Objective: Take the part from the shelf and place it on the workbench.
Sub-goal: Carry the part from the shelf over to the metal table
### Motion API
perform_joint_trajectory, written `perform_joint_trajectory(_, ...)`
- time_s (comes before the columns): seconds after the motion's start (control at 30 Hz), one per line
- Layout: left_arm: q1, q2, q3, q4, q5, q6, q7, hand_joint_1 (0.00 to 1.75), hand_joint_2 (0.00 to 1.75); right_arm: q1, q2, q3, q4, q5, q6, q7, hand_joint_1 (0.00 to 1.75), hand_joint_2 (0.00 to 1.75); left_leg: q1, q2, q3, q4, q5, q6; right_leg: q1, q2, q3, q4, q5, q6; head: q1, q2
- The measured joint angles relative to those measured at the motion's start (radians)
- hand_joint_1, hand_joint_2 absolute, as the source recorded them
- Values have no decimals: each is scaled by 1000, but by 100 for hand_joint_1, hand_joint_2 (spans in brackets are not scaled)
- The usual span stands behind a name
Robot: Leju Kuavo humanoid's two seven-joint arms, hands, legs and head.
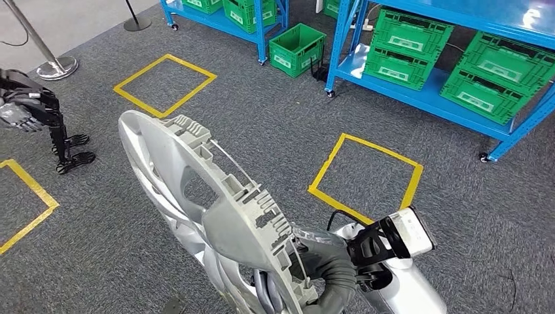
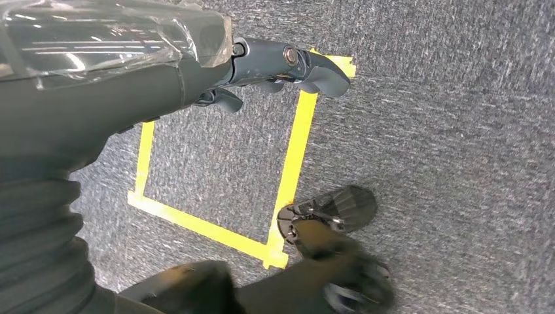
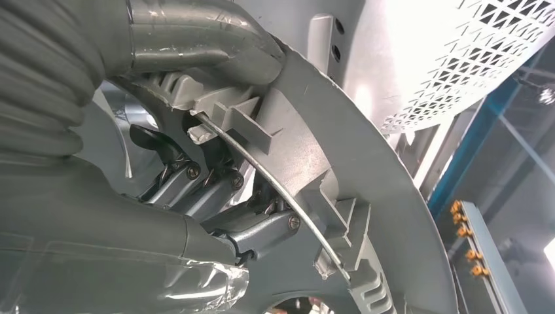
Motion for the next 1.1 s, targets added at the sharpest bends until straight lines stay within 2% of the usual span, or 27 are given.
perform_joint_trajectory(0.03, -1, 0, 0, 0, -3, 0, -1, 0, 175, 3, -2, -1, -4, 6, -2, -3, 175, 175, -5, 8, 9, -19, 1, 6, 3, -10, 2, -1, -3, 5, 0, 0)
perform_joint_trajectory(0.1, 0, 0, 0, 0, -10, 0, -3, 0, 175, 11, -7, -3, -14, 21, -3, -9, 175, 175, -5, -19, 12, -26, 2, 13, 4, -29, 6, -3, -9, 14, 0, 0)
perform_joint_trajectory(0.13, 1, -2, 0, 0, -13, 0, -3, 0, 175, 15, -10, -4, -20, 27, -3, -11, 175, 175, -2, -32, 18, -33, 5, 17, 3, -21, 6, 3, -15, 18, 0, 0)
perform_joint_trajectory(0.17, 2, -2, -1, 0, -16, -1, -3, 0, 175, 18, -13, -6, -25, 32, -3, -12, 175, 175, 1, -44, 24, -39, 9, 22, 2, 0, -3, 27, -28, 19, 1, 0)
perform_joint_trajectory(0.23, -3, -4, -1, 0, -26, -4, -3, 0, 175, 26, -21, -10, -35, 43, -3, -18, 175, 175, 5, -71, 32, -45, 14, 29, -1, 54, -58, 138, -73, 14, 3, 0)
perform_joint_trajectory(0.3, -7, -3, -1, 0, -38, -11, 1, 0, 175, 41, -27, -15, -42, 56, -2, -22, 175, 175, 5, -102, 32, -44, 14, 31, -2, 75, -134, 269, -111, 13, 4, 0)
perform_joint_trajectory(0.33, -7, -2, -1, 0, -43, -13, 3, 0, 175, 49, -30, -17, -45, 62, -2, -22, 175, 175, 5, -118, 32, -44, 13, 31, -3, 77, -156, 295, -111, 19, 4, 0)
perform_joint_trajectory(0.37, -6, -1, -1, 0, -47, -14, 4, 0, 175, 56, -32, -20, -49, 66, -2, -23, 175, 175, 6, -134, 33, -43, 11, 30, -5, 79, -157, 278, -93, 28, 4, 0)
perform_joint_trajectory(0.4, -5, 1, -1, 0, -49, -15, 6, 0, 175, 59, -33, -22, -53, 68, -2, -23, 175, 175, 6, -150, 34, -40, 10, 27, -9, 85, -139, 221, -60, 39, 4, 0)
perform_joint_trajectory(0.43, -4, 2, -1, 0, -51, -15, 6, 0, 175, 61, -35, -24, -57, 70, -2, -25, 175, 175, 7, -164, 33, -37, 7, 23, -14, 101, -112, 146, -25, 49, 4, 0)
perform_joint_trajectory(0.47, -4, 5, -1, 0, -51, -15, 7, 0, 175, 62, -35, -25, -60, 71, -2, -26, 175, 175, 6, -177, 31, -31, 2, 17, -17, 118, -85, 82, 5, 52, 4, 0)
perform_joint_trajectory(0.5, -3, 8, -2, 0, -51, -15, 8, 0, 175, 64, -36, -27, -63, 71, -2, -27, 175, 175, 5, -188, 28, -26, -2, 12, -20, 131, -66, 39, 25, 48, 4, 0)
perform_joint_trajectory(0.53, -2, 12, -2, 0, -52, -14, 8, 0, 175, 66, -37, -28, -65, 72, -2, -27, 175, 175, 4, -197, 24, -22, -4, 8, -19, 139, -58, 22, 33, 40, 4, 0)
perform_joint_trajectory(0.6, 3, 20, -2, 0, -52, -14, 9, 0, 175, 71, -37, -30, -68, 73, -2, -28, 175, 175, 6, -207, 20, -19, -8, 2, -17, 126, -56, 22, 35, 20, 3, 0)
perform_joint_trajectory(0.63, 6, 22, -2, 0, -53, -14, 9, 0, 175, 71, -36, -30, -69, 73, -2, -28, 175, 175, 7, -194, 17, -13, -12, -2, -17, 119, -53, 21, 34, 14, 3, 0)
perform_joint_trajectory(0.67, 9, 25, -3, 0, -54, -14, 10, 0, 175, 71, -35, -31, -70, 74, -2, -28, 175, 175, 6, -170, 8, 5, -24, -8, -18, 111, -50, 20, 33, 7, 2, 0)
perform_joint_trajectory(0.73, 10, 27, -4, 0, -58, -15, 10, 0, 175, 71, -33, -32, -73, 74, -2, -30, 175, 175, 6, -107, -41, 105, -74, -18, -15, 93, -42, 19, 28, -4, 0, 0)
perform_joint_trajectory(0.77, 9, 28, -4, 0, -60, -16, 10, 0, 175, 72, -32, -32, -73, 74, -2, -30, 175, 175, 8, -89, -77, 177, -104, -20, -13, 83, -40, 19, 26, -9, -1, 0)
perform_joint_trajectory(0.8, 9, 28, -4, 0, -61, -18, 10, 0, 175, 73, -32, -32, -74, 74, -2, -31, 175, 175, 11, -81, -113, 243, -127, -21, -10, 72, -39, 20, 23, -12, 0, 0)
perform_joint_trajectory(0.83, 9, 27, -4, 0, -62, -19, 10, 0, 175, 75, -32, -32, -74, 74, -2, -31, 175, 175, 12, -79, -135, 280, -133, -21, -7, 60, -37, 20, 21, -14, 0, 0)
perform_joint_trajectory(0.87, 10, 27, -4, 0, -62, -21, 10, 0, 175, 76, -32, -32, -74, 74, -2, -31, 175, 175, 13, -77, -137, 278, -120, -19, -5, 48, -35, 20, 19, -16, -1, 0)
perform_joint_trajectory(0.9, 10, 28, -4, 0, -62, -22, 10, 0, 175, 77, -31, -32, -74, 74, -2, -31, 175, 175, 12, -73, -116, 233, -92, -14, -3, 37, -32, 19, 16, -17, -1, 0)
perform_joint_trajectory(0.97, 9, 31, -4, 0, -62, -23, 10, 0, 175, 77, -29, -32, -75, 74, -3, -31, 175, 175, 3, -31, -38, 86, -31, 4, 4, 18, -25, 19, 10, -15, 0, 0)
perform_joint_trajectory(1.0, 8, 32, -4, -1, -62, -23, 10, 0, 175, 77, -27, -32, -76, 73, -3, -31, 175, 175, -3, -11, -8, 31, -16, 13, 7, 10, -22, 19, 7, -13, 0, 0)
perform_joint_trajectory(1.03, 7, 33, -4, -1, -62, -23, 10, 0, 175, 76, -26, -33, -77, 73, -3, -31, 175, 175, -9, 3, 7, 2, -12, 19, 8, 1, -19, 19, 4, -9, 0, 0)
perform_joint_trajectory(1.07, 6, 34, -4, -1, -61, -23, 10, 0, 175, 76, -24, -33, -77, 72, -3, -31, 175, 175, -13, 1, 8, -4, -15, 22, 10, -9, -18, 18, 2, -5, 1, 0)
perform_joint_trajectory(1.1, 7, 35, -4, -1, -61, -23, 11, 0, 175, 76, -23, -33, -77, 71, -3, -31, 175, 175, -14, -11, 9, -10, -13, 24, 9, -19, -15, 15, 0, -2, 1, 0)
